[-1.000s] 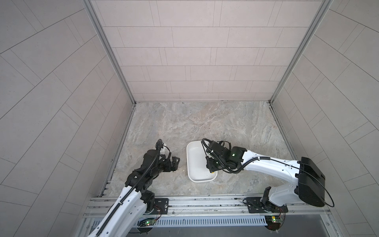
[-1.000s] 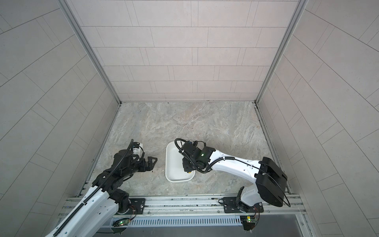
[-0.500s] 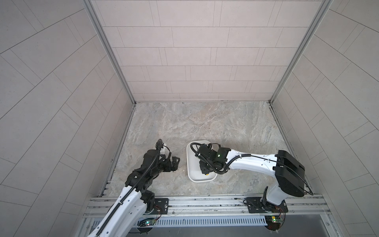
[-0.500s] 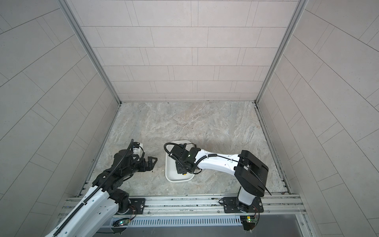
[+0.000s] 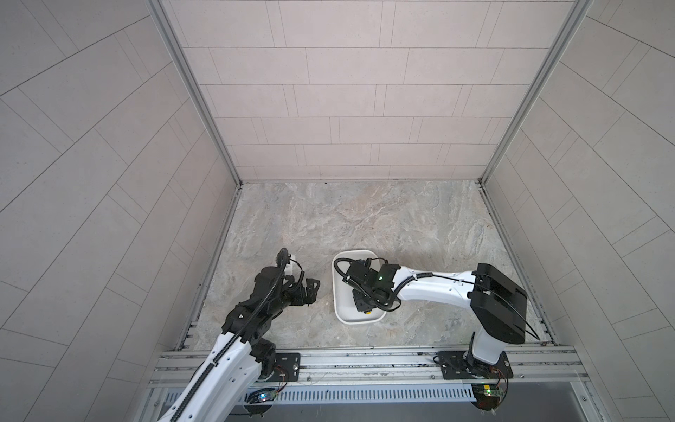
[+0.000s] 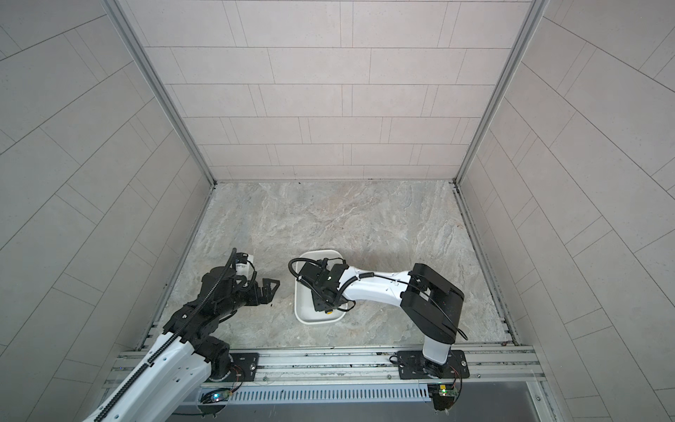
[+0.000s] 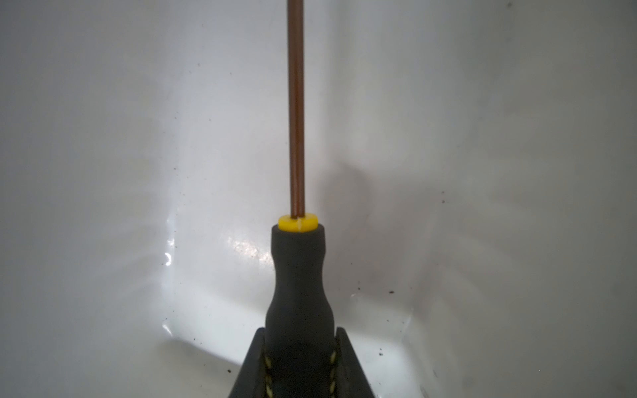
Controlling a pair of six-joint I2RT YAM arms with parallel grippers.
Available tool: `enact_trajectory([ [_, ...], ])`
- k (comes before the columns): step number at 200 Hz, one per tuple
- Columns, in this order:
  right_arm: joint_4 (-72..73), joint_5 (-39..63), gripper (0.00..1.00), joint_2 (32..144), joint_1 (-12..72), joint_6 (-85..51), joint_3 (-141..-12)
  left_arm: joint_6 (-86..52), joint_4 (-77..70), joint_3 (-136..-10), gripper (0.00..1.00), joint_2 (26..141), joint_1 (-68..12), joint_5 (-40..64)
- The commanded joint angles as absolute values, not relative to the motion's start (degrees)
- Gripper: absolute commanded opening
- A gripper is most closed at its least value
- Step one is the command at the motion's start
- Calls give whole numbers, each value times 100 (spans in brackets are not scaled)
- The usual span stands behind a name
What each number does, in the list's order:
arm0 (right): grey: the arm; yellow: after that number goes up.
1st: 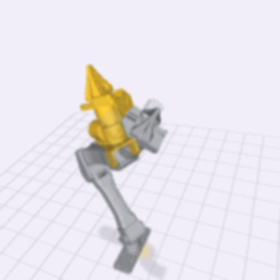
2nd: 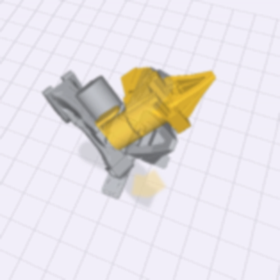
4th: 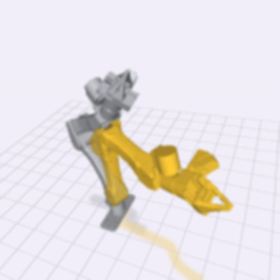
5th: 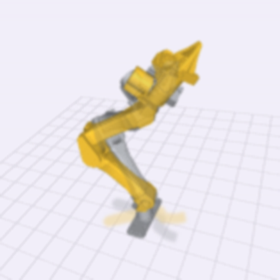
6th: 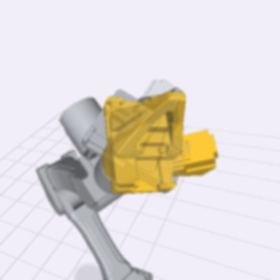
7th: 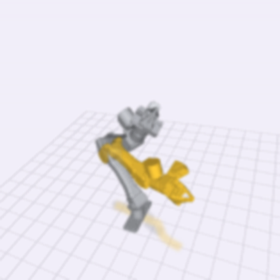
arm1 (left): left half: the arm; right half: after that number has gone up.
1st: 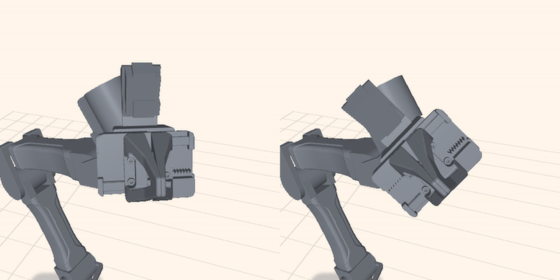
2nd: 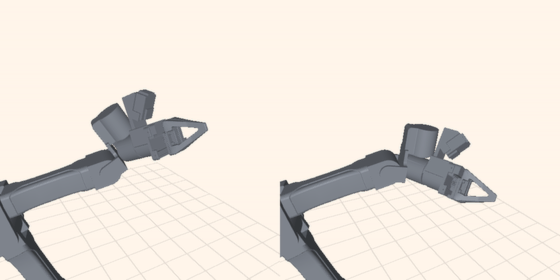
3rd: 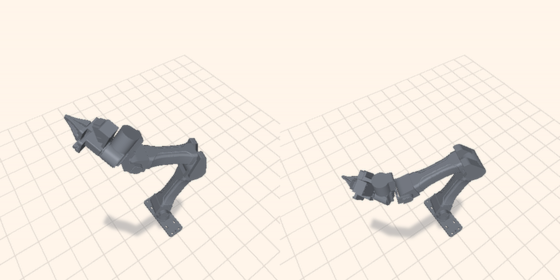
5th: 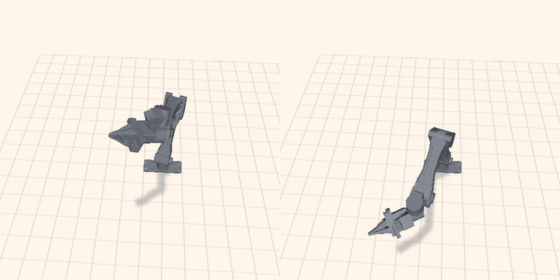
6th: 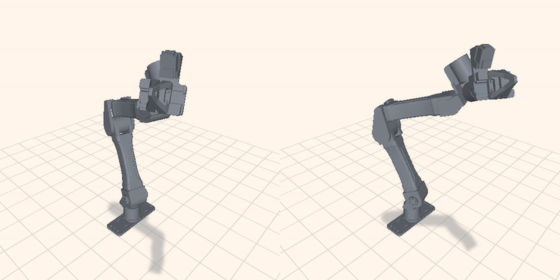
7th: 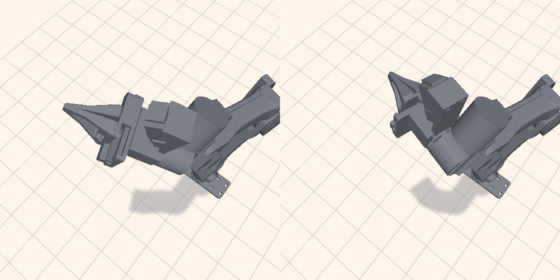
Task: Put the screwdriver in the bin
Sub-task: Place the screwdriver into the bin.
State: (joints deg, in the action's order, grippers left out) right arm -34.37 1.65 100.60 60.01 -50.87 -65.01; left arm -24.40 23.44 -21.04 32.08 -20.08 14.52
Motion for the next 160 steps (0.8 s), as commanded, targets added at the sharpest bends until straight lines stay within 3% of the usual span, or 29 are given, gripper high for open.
enact_trajectory([
  [1, -3562, 13, 5, 10177, 6030, -5144, -6661, -2408, 2364, -2052, 100, 3173, -2039, 1298],
  [32, -3604, 36, 16, 10281, 6038, -5091, -6737, -2411, 2361, -2057, 100, 3183, -2039, 1288],
  [61, -3660, 36, 40, 10280, 6039, -5045, -6794, -2418, 2364, -2057, 100, 3190, -2039, 1276],
  [77, -3699, 26, 47, 10266, 6042, -5021, -6818, -2426, 2381, -2057, 100, 3199, -2039, 1229],
  [160, -4336, -9, 54, 9534, 6064, -4458, -7113, -2461, 2393, -2065, 100, 3209, -2040, 1138],
])
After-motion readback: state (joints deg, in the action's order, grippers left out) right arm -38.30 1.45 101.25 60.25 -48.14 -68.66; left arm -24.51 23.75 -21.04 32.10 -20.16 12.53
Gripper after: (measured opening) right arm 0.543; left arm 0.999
